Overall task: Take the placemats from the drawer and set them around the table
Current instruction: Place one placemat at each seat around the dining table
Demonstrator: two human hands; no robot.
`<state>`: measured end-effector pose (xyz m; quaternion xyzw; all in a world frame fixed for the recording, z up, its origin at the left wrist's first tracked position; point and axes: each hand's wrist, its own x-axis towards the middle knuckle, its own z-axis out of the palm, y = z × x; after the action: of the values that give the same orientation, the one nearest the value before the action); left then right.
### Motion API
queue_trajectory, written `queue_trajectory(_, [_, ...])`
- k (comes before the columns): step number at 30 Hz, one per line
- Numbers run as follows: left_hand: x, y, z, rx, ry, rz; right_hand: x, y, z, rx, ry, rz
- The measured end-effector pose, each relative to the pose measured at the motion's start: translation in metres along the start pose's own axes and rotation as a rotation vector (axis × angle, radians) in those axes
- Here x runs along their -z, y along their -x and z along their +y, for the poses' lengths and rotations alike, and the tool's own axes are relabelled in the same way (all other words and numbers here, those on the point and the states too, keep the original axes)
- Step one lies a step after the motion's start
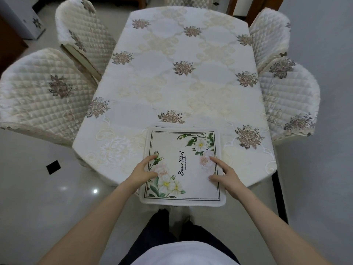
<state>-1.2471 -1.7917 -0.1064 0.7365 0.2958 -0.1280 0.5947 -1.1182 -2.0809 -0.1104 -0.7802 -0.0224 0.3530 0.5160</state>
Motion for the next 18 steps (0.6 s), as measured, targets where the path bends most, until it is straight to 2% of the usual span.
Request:
queue_trajectory(6, [-0.004,0.002,0.008,-0.025,0.024,0.071,0.002,0.001,-0.003,-0.005,0.057,0.046])
queue_trajectory(10, [-0.007,0.003,0.013,0.022,0.057,0.106,0.001,0.002,-0.002,-0.016,0.101,0.065])
queue_trajectory(18, [-0.010,0.003,0.022,0.176,0.320,0.083,0.020,0.009,-0.007,-0.017,0.075,0.079])
